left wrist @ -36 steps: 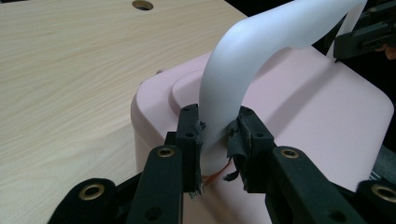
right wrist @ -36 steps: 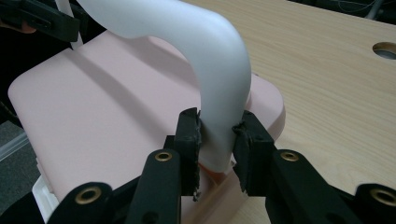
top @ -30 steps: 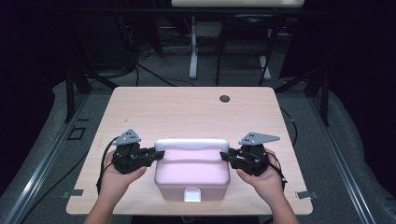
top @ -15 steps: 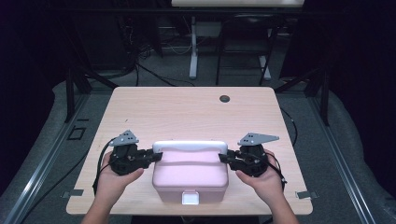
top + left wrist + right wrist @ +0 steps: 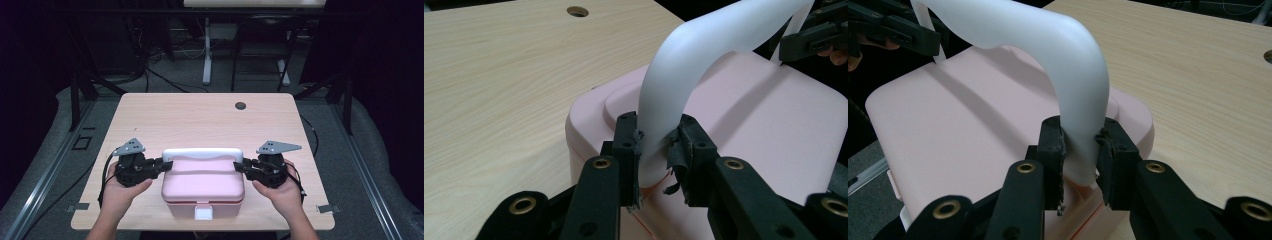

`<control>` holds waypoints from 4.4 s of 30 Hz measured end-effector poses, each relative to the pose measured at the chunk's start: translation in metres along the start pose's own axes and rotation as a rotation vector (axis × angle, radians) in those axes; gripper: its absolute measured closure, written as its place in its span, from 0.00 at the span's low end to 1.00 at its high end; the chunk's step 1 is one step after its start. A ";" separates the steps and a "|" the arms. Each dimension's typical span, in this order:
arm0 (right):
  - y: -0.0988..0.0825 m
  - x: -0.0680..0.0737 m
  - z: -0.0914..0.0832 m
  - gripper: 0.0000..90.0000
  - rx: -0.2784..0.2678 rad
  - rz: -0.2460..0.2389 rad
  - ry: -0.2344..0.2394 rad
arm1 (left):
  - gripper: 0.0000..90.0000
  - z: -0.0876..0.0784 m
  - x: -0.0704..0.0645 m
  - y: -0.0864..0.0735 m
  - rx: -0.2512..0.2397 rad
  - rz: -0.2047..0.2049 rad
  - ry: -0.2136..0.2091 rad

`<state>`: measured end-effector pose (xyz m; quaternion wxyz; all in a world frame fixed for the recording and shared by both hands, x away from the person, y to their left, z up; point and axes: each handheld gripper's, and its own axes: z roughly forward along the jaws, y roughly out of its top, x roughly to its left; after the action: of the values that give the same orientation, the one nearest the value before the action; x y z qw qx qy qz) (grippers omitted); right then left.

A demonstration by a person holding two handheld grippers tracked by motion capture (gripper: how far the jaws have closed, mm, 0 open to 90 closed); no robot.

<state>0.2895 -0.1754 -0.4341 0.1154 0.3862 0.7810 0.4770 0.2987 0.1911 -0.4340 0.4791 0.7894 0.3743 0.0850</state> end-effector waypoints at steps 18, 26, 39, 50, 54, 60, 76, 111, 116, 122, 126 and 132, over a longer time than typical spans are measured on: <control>0.004 -0.003 -0.001 0.82 -0.007 0.018 0.010 | 0.85 -0.022 -0.002 0.000 -0.023 0.009 0.016; 0.007 -0.004 -0.002 0.82 -0.029 0.036 0.019 | 0.93 -0.026 -0.001 -0.004 -0.018 0.006 0.012; 0.015 -0.008 -0.005 0.82 -0.061 0.048 0.035 | 0.99 -0.027 0.000 -0.013 0.003 -0.002 0.029; 0.022 -0.013 -0.004 0.82 -0.077 0.062 0.047 | 0.99 -0.029 -0.001 -0.021 0.023 -0.015 0.032; 0.023 -0.014 -0.003 0.82 -0.078 0.063 0.050 | 0.99 -0.028 -0.003 -0.024 0.028 -0.016 0.031; 0.025 -0.015 -0.002 0.82 -0.075 0.059 0.051 | 0.99 -0.025 -0.007 -0.026 0.046 -0.004 0.023; 0.025 -0.013 -0.002 0.82 -0.078 0.057 0.052 | 1.00 -0.010 -0.023 -0.025 0.093 0.046 -0.020; 0.013 -0.017 -0.036 0.77 -0.187 0.098 -0.021 | 0.99 -0.013 -0.029 -0.004 0.062 0.097 -0.042; 0.006 -0.016 -0.035 0.77 -0.178 0.103 -0.048 | 0.99 -0.014 -0.027 0.001 0.047 0.093 -0.044; 0.004 -0.013 -0.035 0.75 -0.149 0.105 -0.072 | 0.99 -0.014 -0.026 0.004 0.039 0.094 -0.045; 0.005 -0.012 -0.037 0.75 -0.157 0.102 -0.111 | 0.99 -0.014 -0.025 0.005 0.032 0.093 -0.043; -0.013 -0.013 -0.038 0.81 -0.144 0.112 -0.127 | 1.00 -0.014 -0.026 0.006 0.011 0.085 -0.040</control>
<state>0.2705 -0.2129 -0.4274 0.1654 0.4492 0.7131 0.5122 0.2765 0.1822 -0.4161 0.4782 0.8087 0.3312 0.0876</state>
